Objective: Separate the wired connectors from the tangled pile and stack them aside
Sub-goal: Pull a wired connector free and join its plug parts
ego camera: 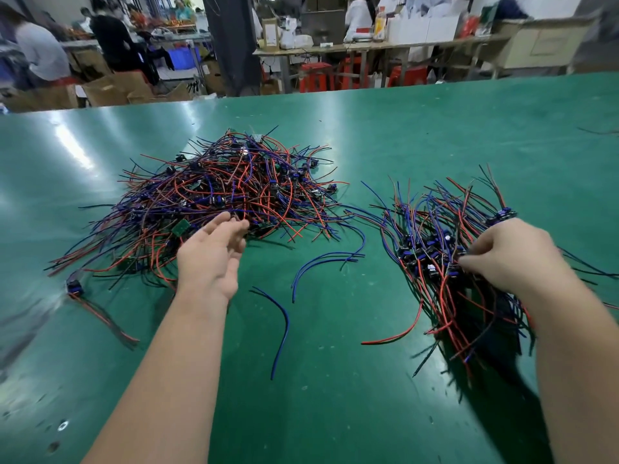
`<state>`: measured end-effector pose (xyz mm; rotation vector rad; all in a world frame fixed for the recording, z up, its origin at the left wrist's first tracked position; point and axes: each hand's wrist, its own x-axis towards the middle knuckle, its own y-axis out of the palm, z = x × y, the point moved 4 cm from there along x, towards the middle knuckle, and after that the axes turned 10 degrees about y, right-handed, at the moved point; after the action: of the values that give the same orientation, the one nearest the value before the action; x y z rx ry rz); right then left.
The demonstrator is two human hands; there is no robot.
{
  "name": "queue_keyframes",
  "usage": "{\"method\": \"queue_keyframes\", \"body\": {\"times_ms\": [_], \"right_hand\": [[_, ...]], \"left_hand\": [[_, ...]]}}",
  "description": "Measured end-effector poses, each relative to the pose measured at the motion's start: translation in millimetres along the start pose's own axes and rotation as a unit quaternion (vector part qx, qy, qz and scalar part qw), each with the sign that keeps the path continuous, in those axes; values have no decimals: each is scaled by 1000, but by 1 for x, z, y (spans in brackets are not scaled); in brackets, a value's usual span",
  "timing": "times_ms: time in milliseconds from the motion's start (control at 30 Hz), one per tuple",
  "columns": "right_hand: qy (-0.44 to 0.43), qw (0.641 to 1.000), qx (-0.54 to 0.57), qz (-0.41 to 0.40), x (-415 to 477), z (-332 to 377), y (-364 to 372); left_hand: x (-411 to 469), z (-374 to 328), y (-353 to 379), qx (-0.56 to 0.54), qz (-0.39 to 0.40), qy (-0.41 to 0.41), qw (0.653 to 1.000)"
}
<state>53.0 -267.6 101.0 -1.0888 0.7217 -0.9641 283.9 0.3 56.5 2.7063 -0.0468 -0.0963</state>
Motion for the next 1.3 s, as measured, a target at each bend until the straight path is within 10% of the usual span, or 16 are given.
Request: {"method": "queue_keyframes", "body": {"times_ms": [167, 300, 467, 600, 767, 933, 1300], "right_hand": [[-72, 972, 195, -108, -11, 16, -7], [-123, 925, 354, 70, -30, 45, 13], [-111, 731, 570, 358, -55, 69, 29], [-150, 714, 563, 389, -64, 75, 35], [-162, 801, 473, 329, -62, 71, 42], [-128, 796, 507, 304, -62, 72, 43], [-5, 603, 738, 303, -44, 59, 16]], "left_hand": [[-17, -3, 21, -229, 82, -114, 963], [-41, -10, 37, -248, 234, -133, 931], [-81, -3, 54, -87, 525, -91, 842], [-103, 13, 60, 102, 639, -31, 762], [-104, 28, 61, 234, 640, -13, 732], [-94, 32, 61, 300, 587, 26, 751], [-39, 22, 39, 258, 197, -17, 946]]}}
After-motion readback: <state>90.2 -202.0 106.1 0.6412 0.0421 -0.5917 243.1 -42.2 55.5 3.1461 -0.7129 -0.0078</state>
